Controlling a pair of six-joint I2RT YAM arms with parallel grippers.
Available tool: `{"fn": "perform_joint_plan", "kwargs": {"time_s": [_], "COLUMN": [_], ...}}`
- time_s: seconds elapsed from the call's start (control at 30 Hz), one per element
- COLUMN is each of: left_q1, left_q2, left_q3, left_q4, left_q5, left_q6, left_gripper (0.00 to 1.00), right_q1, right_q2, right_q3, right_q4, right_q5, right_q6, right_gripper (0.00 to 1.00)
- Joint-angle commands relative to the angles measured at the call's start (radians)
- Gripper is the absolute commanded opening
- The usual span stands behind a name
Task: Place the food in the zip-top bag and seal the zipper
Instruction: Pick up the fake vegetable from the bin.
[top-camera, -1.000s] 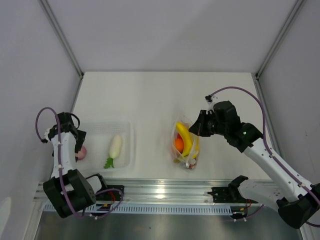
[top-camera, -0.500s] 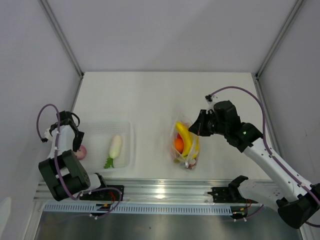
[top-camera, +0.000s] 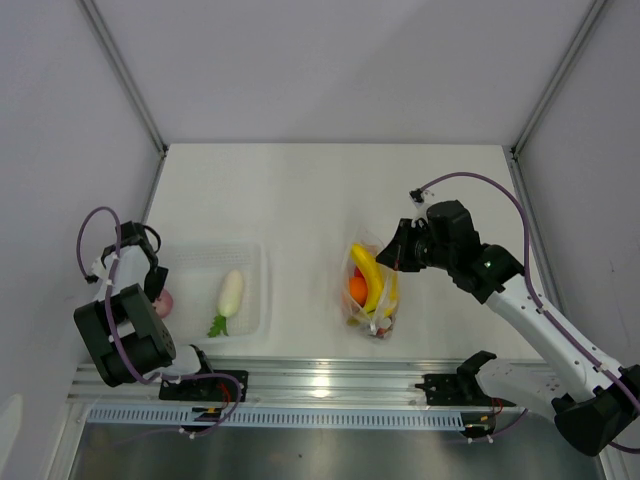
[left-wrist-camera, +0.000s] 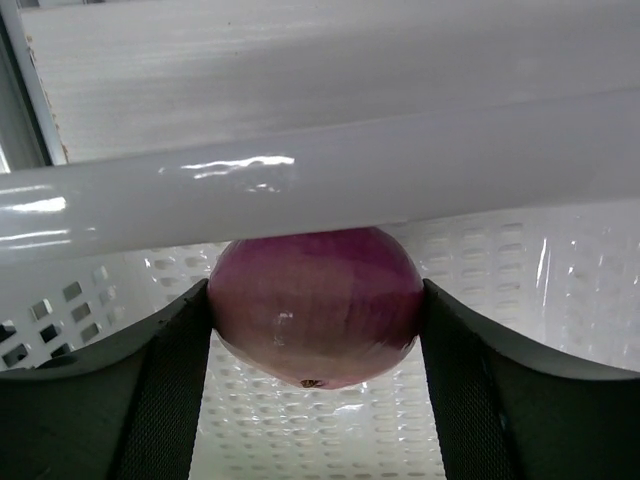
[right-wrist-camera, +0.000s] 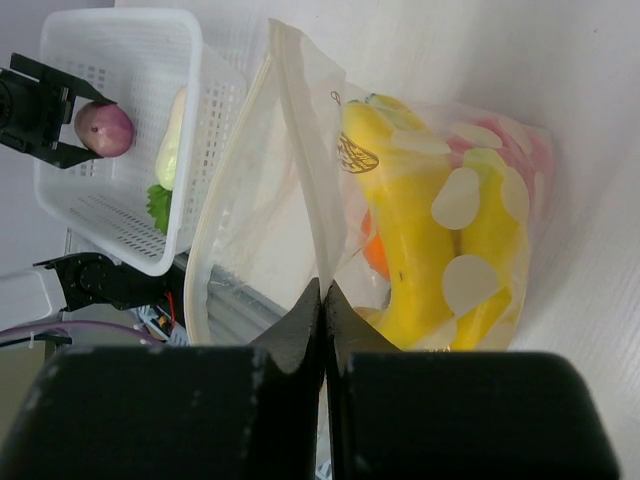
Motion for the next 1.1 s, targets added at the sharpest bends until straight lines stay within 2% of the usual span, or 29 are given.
{"fn": "perform_joint_plan", "kwargs": {"time_s": [0.0,0.03,0.1,0.13,0.23,0.4,0.53,0.67,0.7,0.77,0.83,0.9,0.93,1.0,1.07], "left_q1": [0.011,0.011,0.009,0.006,-0.032,-0.173,-0.34,-0.468,-0.526,-0.573,-0.667,-0.768,-0.8,-0.909,-0.968], "left_q2": [-0.013,-0.018,-0.041,-0.051,-0.125,-0.274,-0.451,-0.61,-0.637,-0.677,-0.659,-0.595,-0.573,-0.512,-0.477], "left_q3": [-0.007,-0.007,-0.008,-0.011,-0.004,0.041,0.07,0.055,0.037,0.024,0.052,0.076,0.102,0.128,0.142], "left_q4": [0.015,0.008,0.008,0.009,0.002,-0.032,0.027,0.236,0.365,0.483,0.628,0.704,0.783,0.842,0.902], "left_q5": [0.002,0.008,0.029,0.06,0.092,0.114,0.224,0.503,0.632,0.748,0.886,1.004,1.035,1.065,1.085], "left_q6": [0.007,0.007,0.024,0.033,0.058,0.095,0.162,0.268,0.27,0.259,0.266,0.283,0.3,0.326,0.367], "left_gripper": [0.54,0.41,0.27,0.14,0.02,0.01,0.01,0.01,0.0,0.01,0.01,0.01,0.01,0.01,0.0], "right_q1": [-0.004,-0.004,-0.004,-0.004,-0.004,-0.004,-0.004,-0.004,-0.004,-0.004,-0.004,-0.004,-0.004,-0.004,-0.004], "right_q2": [-0.003,-0.002,0.001,0.003,0.009,0.026,0.038,0.044,0.046,0.043,0.044,0.044,0.043,0.04,0.038], "right_q3": [0.003,0.004,0.006,0.006,0.006,0.009,0.013,0.018,0.024,0.03,0.045,0.058,0.065,0.07,0.076], "right_q4": [0.038,0.038,0.04,0.04,0.043,0.045,0.04,0.038,0.037,0.038,0.034,0.023,0.02,0.015,0.009], "right_q5": [-0.011,-0.011,-0.013,-0.013,-0.008,0.007,0.019,0.032,0.032,0.036,0.036,0.038,0.038,0.036,0.038], "right_q6": [0.005,0.007,0.01,0.013,0.013,0.019,0.018,0.016,0.018,0.021,0.024,0.027,0.028,0.027,0.033], "right_gripper": [0.0,0.0,0.0,0.0,0.0,0.0,0.0,0.0,0.0,0.0,0.0,0.0,0.0,0.0,0.0]}}
